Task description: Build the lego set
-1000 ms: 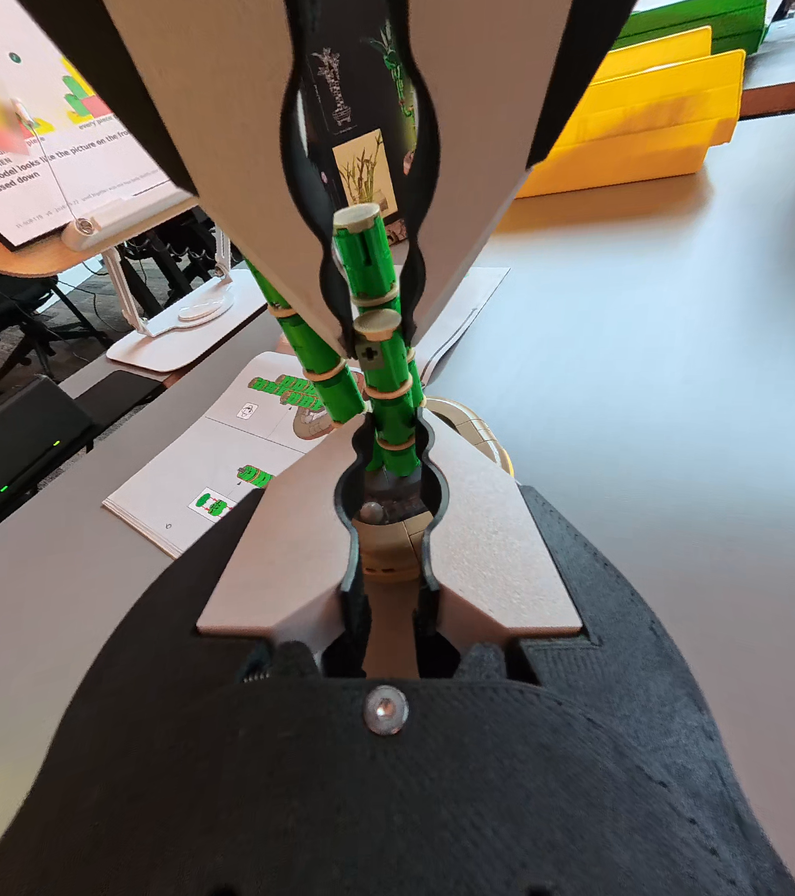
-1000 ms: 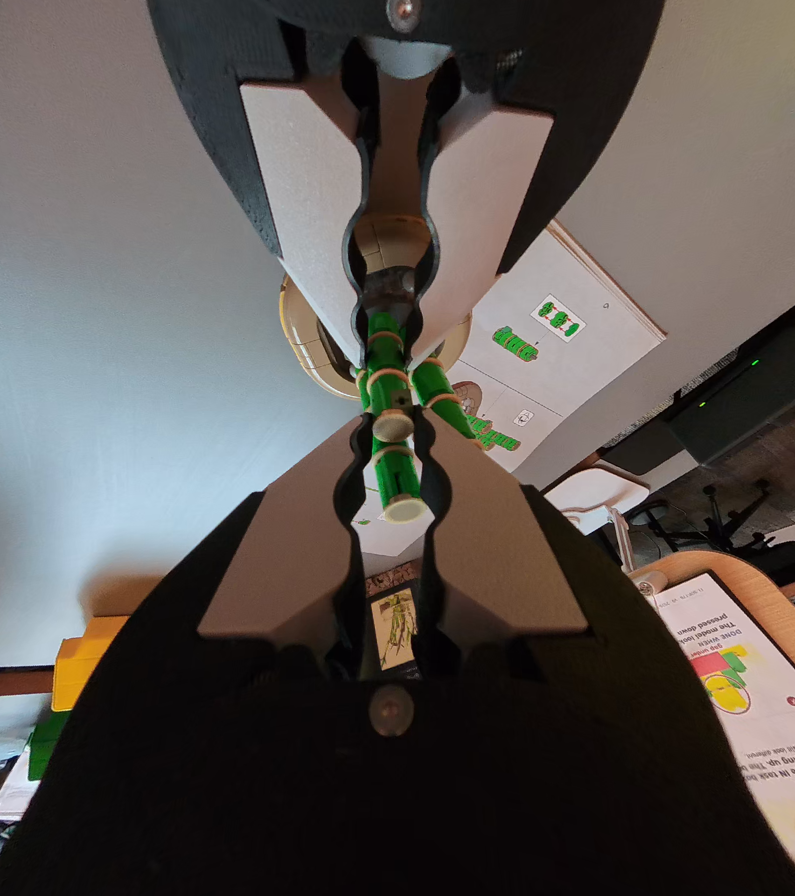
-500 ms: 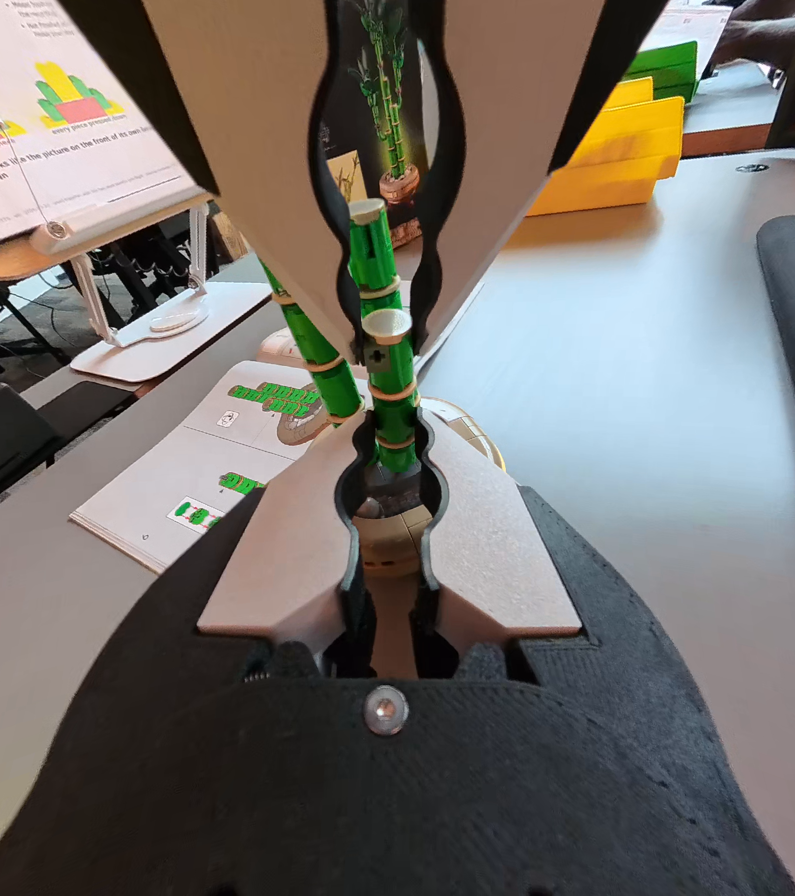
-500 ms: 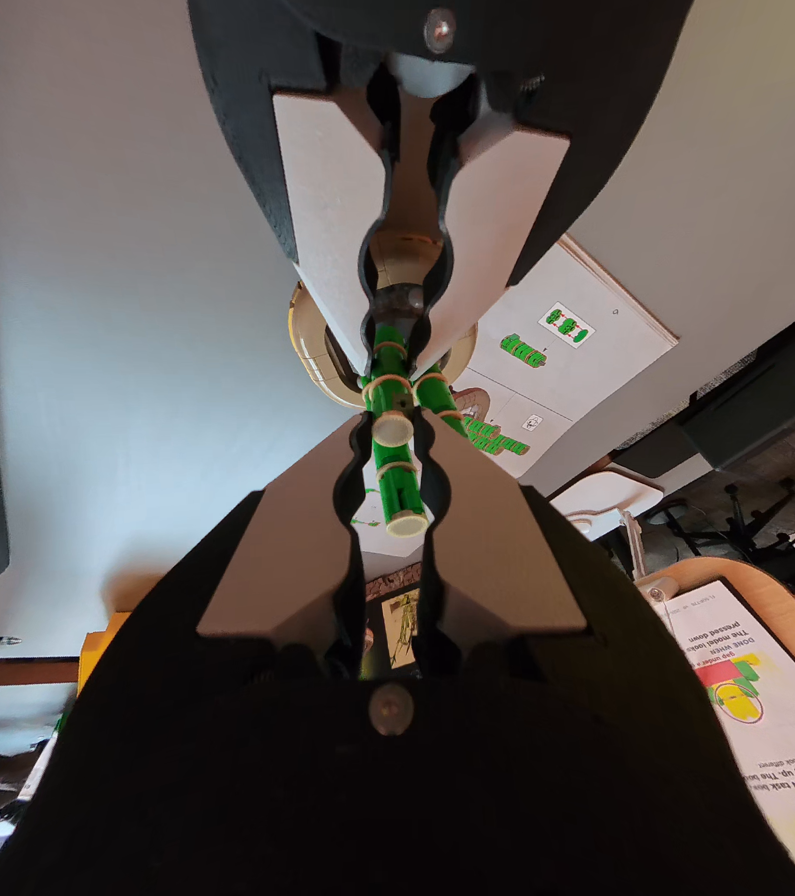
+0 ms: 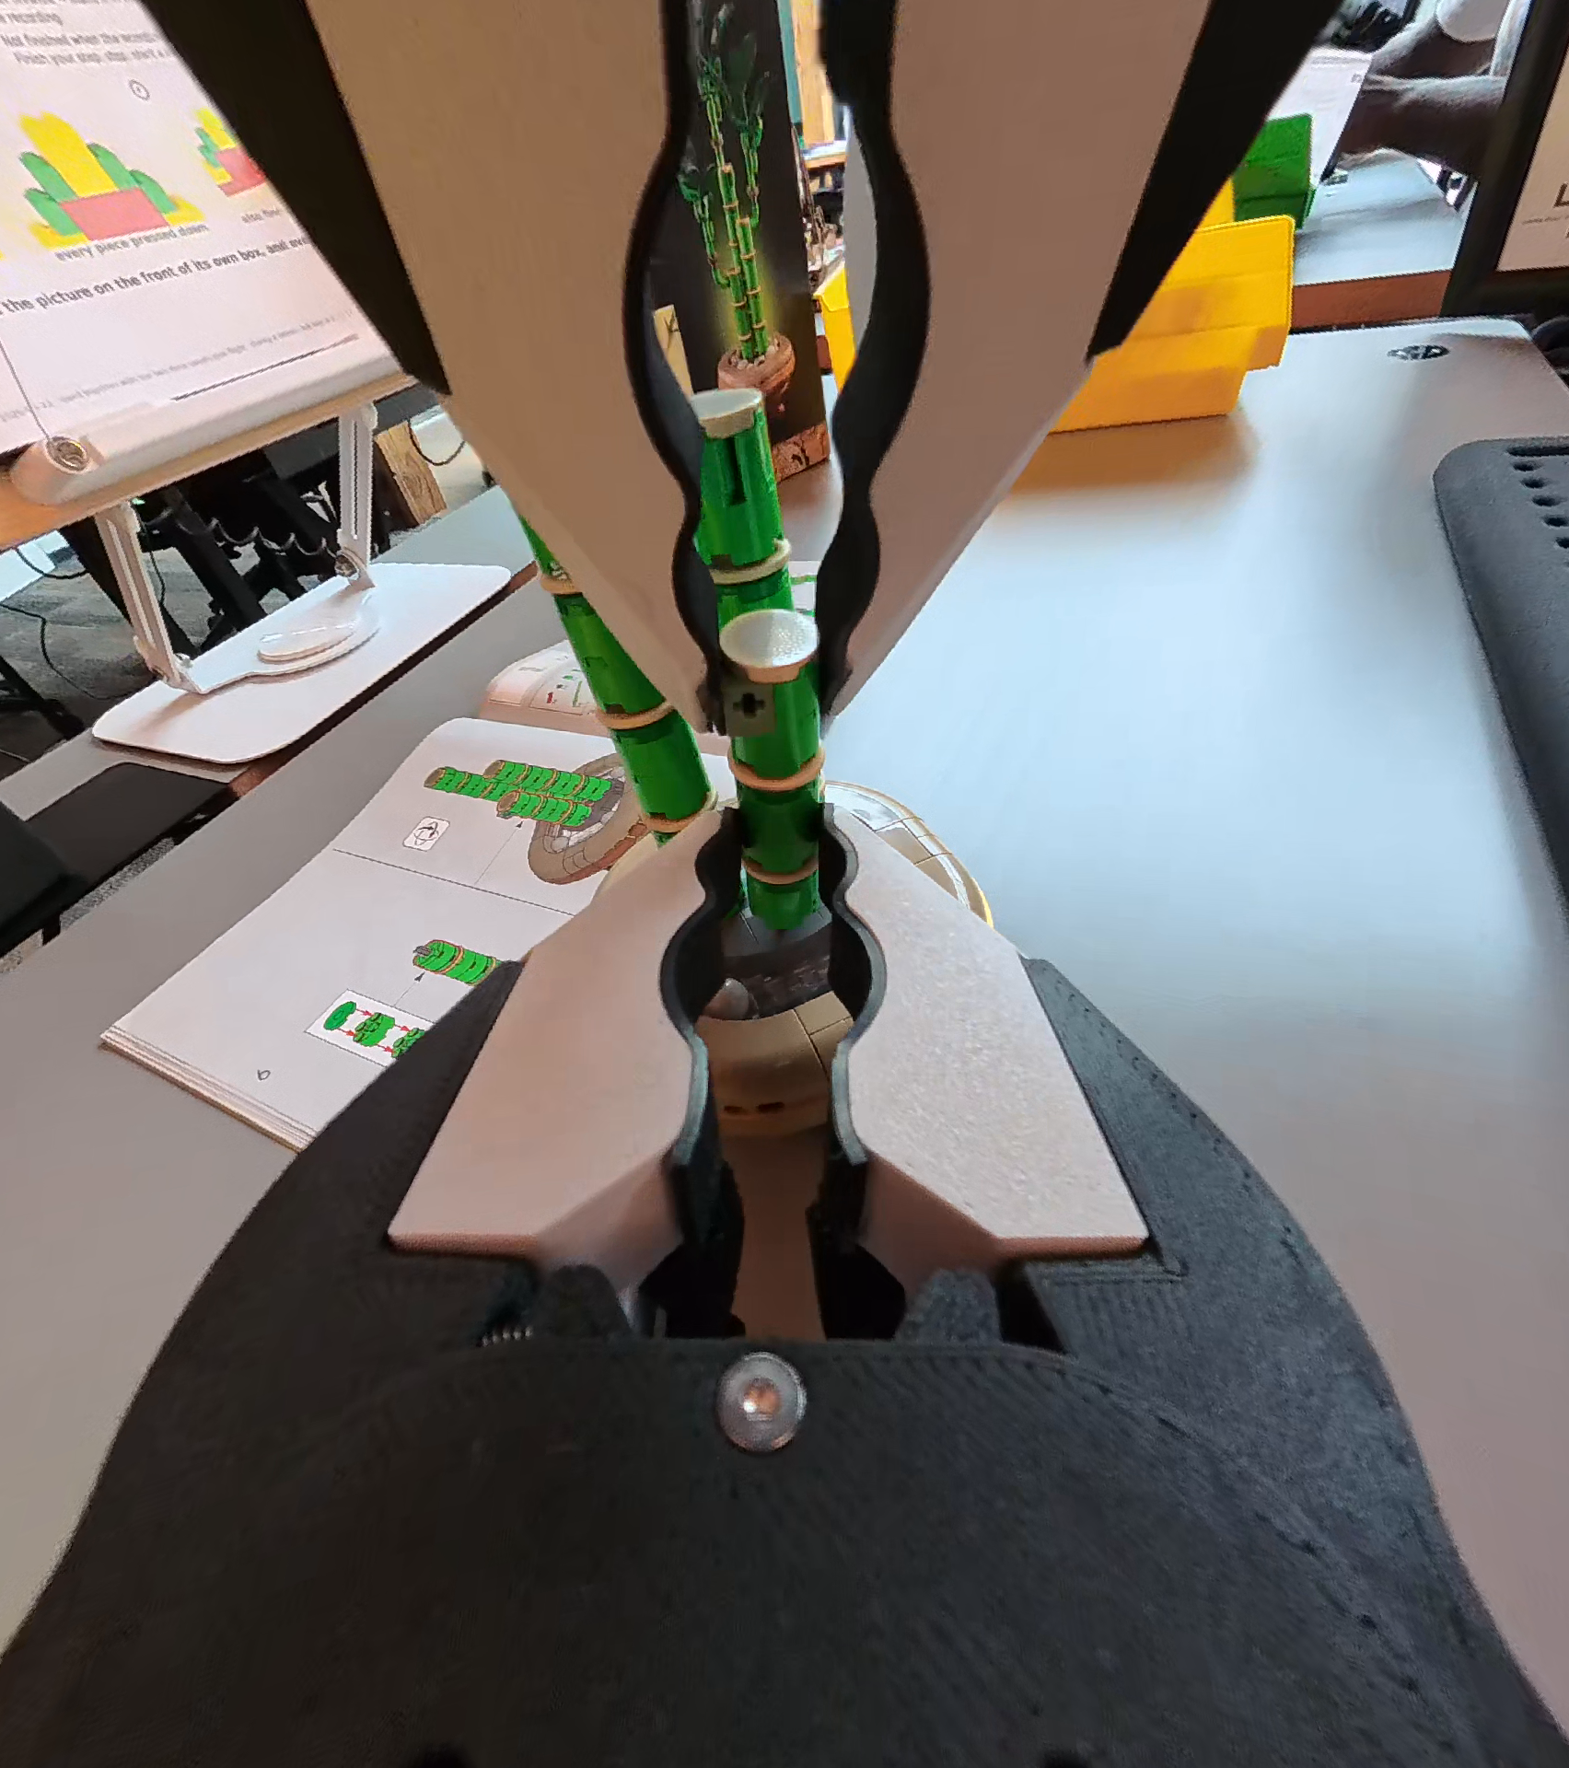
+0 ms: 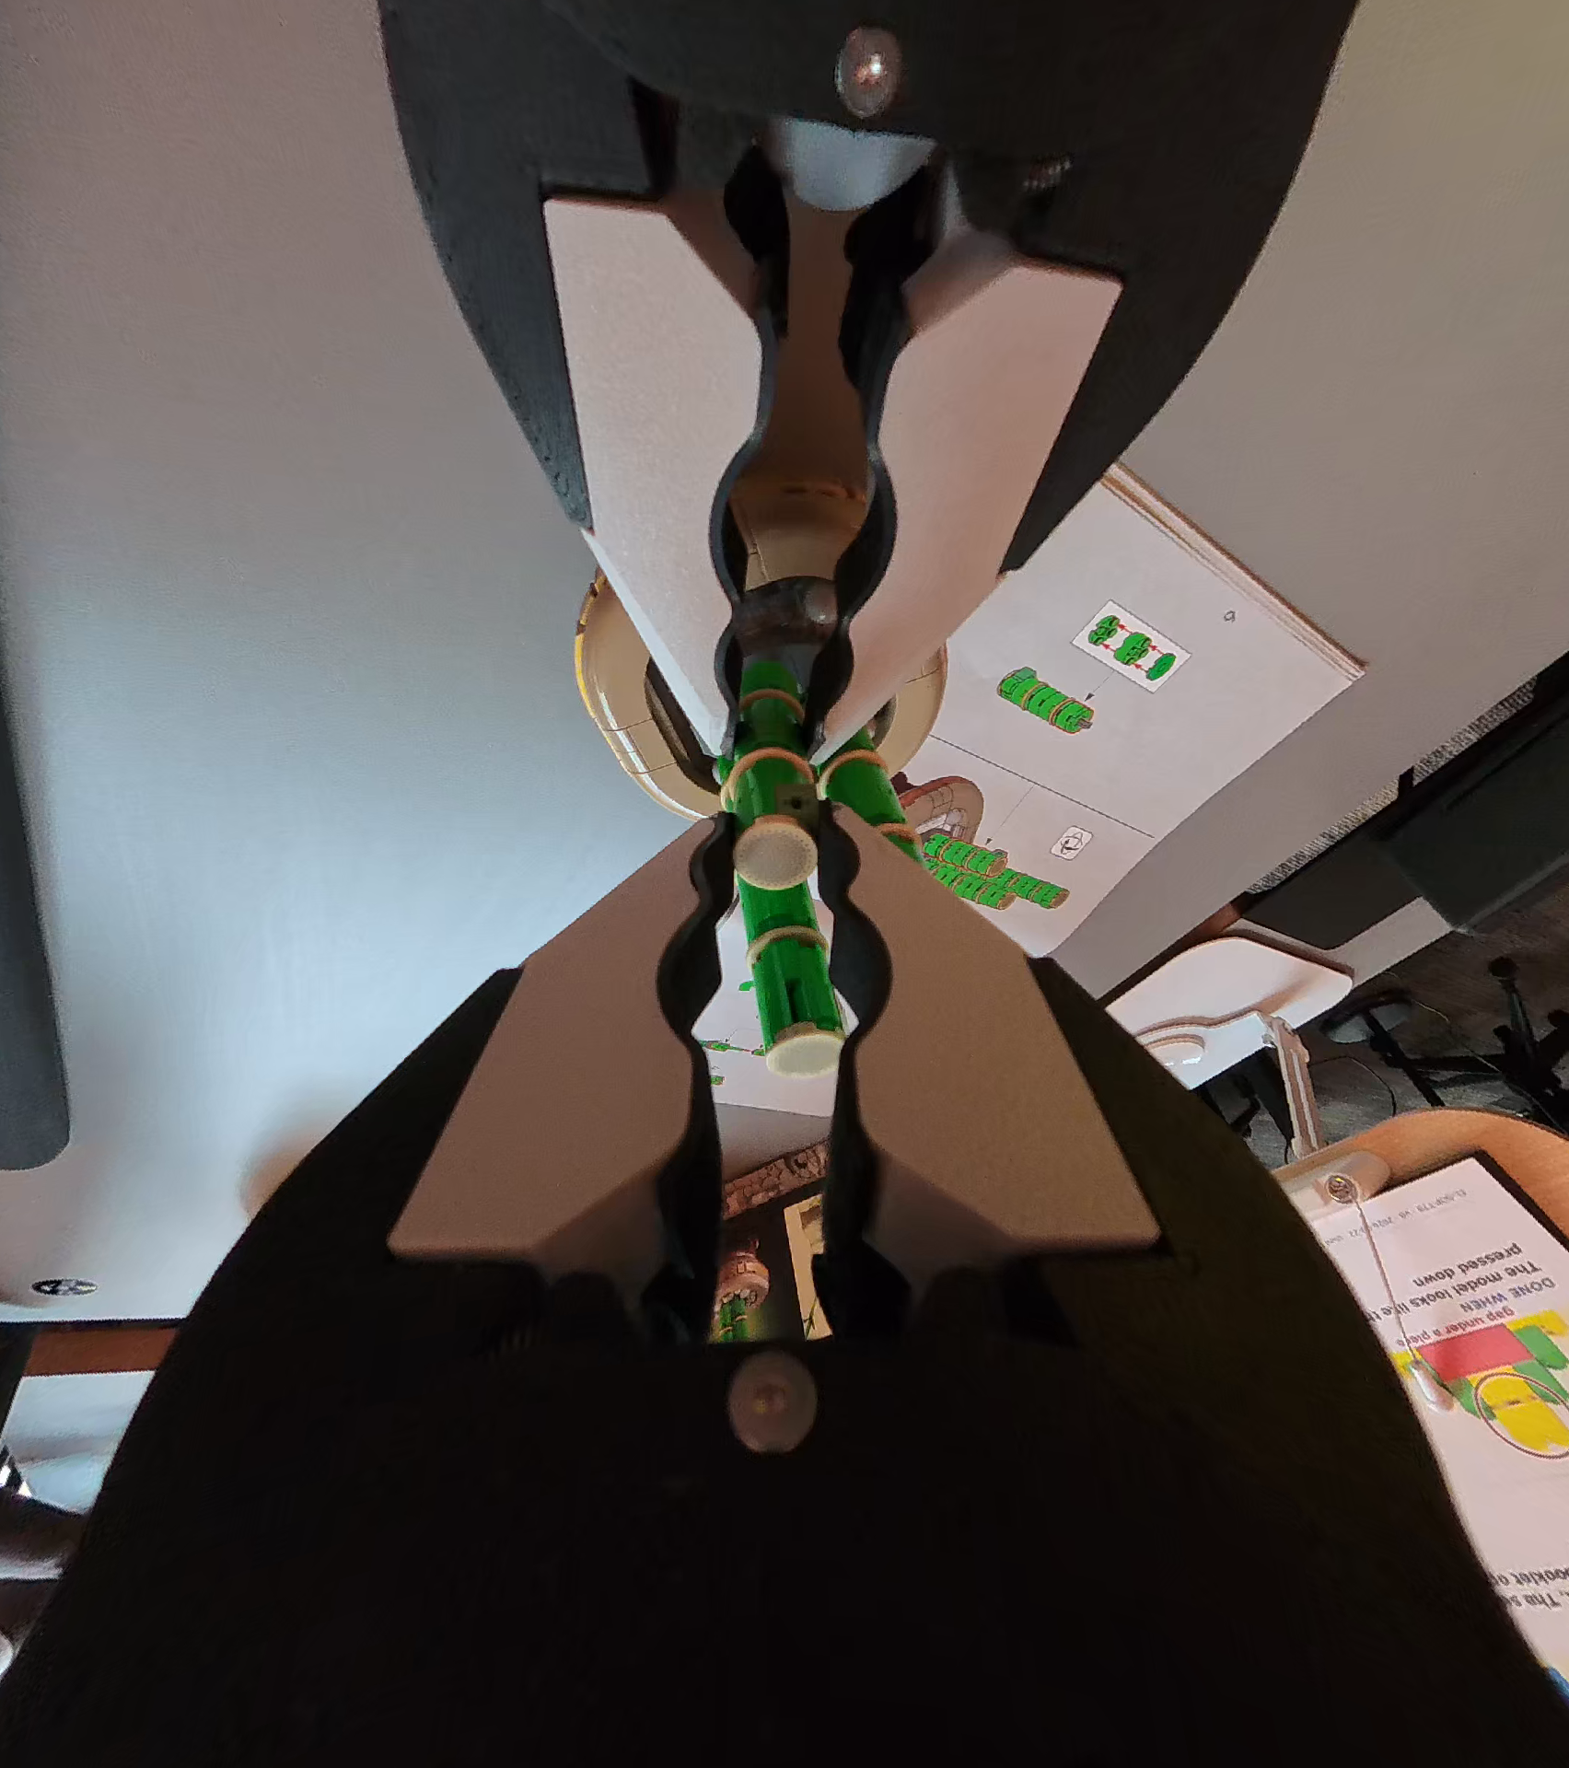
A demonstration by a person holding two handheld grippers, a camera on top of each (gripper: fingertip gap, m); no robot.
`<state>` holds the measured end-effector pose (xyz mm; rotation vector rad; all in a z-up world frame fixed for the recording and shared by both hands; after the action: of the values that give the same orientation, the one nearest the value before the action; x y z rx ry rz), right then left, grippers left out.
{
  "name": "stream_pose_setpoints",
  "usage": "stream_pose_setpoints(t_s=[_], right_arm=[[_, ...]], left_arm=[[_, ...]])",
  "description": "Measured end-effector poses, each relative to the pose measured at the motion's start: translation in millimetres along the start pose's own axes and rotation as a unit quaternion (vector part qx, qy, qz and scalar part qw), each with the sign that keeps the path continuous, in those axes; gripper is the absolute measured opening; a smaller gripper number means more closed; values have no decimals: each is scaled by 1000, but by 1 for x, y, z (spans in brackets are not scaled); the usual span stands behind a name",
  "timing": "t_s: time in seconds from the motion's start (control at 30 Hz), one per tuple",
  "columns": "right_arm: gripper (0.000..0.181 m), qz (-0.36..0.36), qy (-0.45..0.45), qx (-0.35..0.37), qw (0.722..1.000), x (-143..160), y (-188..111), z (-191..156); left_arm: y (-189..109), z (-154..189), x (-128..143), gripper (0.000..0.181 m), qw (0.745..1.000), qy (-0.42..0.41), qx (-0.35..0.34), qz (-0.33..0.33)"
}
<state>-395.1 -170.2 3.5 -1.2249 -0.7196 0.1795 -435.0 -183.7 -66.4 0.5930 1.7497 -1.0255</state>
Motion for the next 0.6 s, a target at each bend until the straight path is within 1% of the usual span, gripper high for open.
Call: stream_pose_setpoints(t_s=[0.17, 0.33, 0.37, 0.43, 0.5, 0.57, 0.6], right_arm=[[16, 14, -2, 4, 1000, 3, 1, -1], [20, 64, 21, 18, 998, 8, -4, 0], [23, 78, 30, 23, 996, 10, -6, 1], [27, 116, 45, 35, 992, 14, -13, 1], [29, 163, 60, 68, 982, 19, -22, 0], [30, 229, 75, 127, 962, 23, -32, -6], [37, 264, 81, 162, 947, 26, -36, -11]], left_arm=[[1, 0, -1, 14, 1000, 1, -4, -3], [0, 0, -1, 14, 1000, -1, -5, -6], [0, 0, -1, 14, 1000, -1, -6, -6], [0, 0, -1, 14, 1000, -1, -6, -7], [0, 0, -1, 14, 1000, -1, -6, -7], [0, 0, -1, 14, 1000, -1, -7, -8], [1, 1, -2, 14, 1000, -1, -7, -8]])
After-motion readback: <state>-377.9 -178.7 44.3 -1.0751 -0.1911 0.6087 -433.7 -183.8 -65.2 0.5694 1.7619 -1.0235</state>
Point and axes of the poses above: each gripper's, where its closed fingertips meet, y out along the fingers, x out of its underside, z = x × y across the jaws, the point moved 7 cm from there along -y, back along the fingers, and after that the axes turned 10 degrees about -z, right-handed, at the moved point
